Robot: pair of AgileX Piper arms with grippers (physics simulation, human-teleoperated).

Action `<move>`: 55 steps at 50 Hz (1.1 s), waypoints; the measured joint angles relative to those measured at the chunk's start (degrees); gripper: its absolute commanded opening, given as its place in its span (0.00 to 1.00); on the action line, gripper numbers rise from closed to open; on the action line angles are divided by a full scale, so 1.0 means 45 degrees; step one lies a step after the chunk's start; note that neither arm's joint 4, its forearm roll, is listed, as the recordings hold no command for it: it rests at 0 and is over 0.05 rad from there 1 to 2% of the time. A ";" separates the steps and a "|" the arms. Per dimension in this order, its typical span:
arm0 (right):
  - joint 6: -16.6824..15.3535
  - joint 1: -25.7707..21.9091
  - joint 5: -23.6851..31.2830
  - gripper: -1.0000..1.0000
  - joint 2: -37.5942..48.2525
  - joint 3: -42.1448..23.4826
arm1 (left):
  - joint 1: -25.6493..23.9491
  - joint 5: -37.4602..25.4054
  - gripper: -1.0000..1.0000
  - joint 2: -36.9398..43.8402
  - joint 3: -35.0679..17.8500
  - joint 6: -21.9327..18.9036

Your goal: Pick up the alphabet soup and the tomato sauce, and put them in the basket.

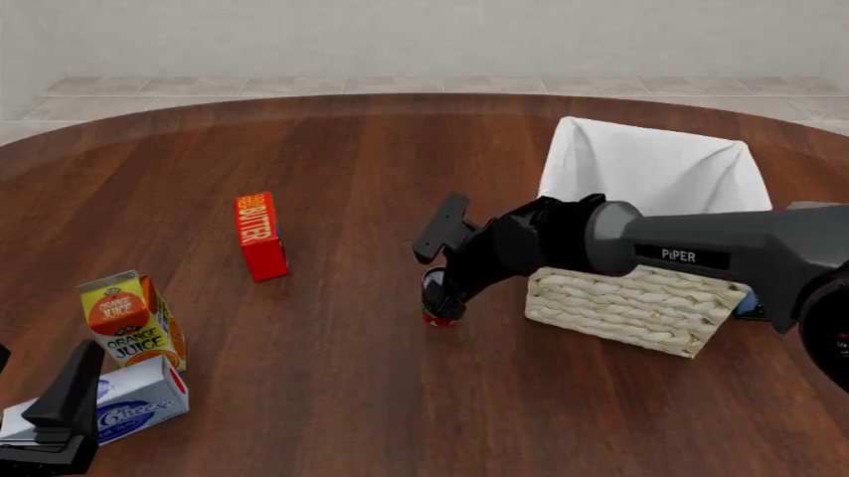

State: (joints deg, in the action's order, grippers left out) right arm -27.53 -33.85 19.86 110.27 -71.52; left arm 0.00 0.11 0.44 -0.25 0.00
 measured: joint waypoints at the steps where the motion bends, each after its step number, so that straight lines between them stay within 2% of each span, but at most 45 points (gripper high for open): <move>1: 0.0002 -0.0003 -0.0007 1.00 0.0014 0.0004 | 0.0000 0.0000 1.00 0.0000 0.0000 0.0000; 51: 0.0058 -0.0050 -0.0235 1.00 0.0422 0.0154 | 0.0000 0.0000 1.00 0.0000 0.0000 0.0000; 52: 0.0057 -0.0048 -0.0237 0.00 0.0422 0.0157 | 0.0000 0.0000 1.00 0.0000 0.0000 0.0000; 55: 0.0031 -0.0011 -0.0265 0.00 0.0384 0.0126 | 0.0000 0.0000 1.00 0.0000 0.0000 0.0000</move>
State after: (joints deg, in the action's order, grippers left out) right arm -27.39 -33.90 18.67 112.00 -70.95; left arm 0.00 0.11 0.44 -0.25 0.00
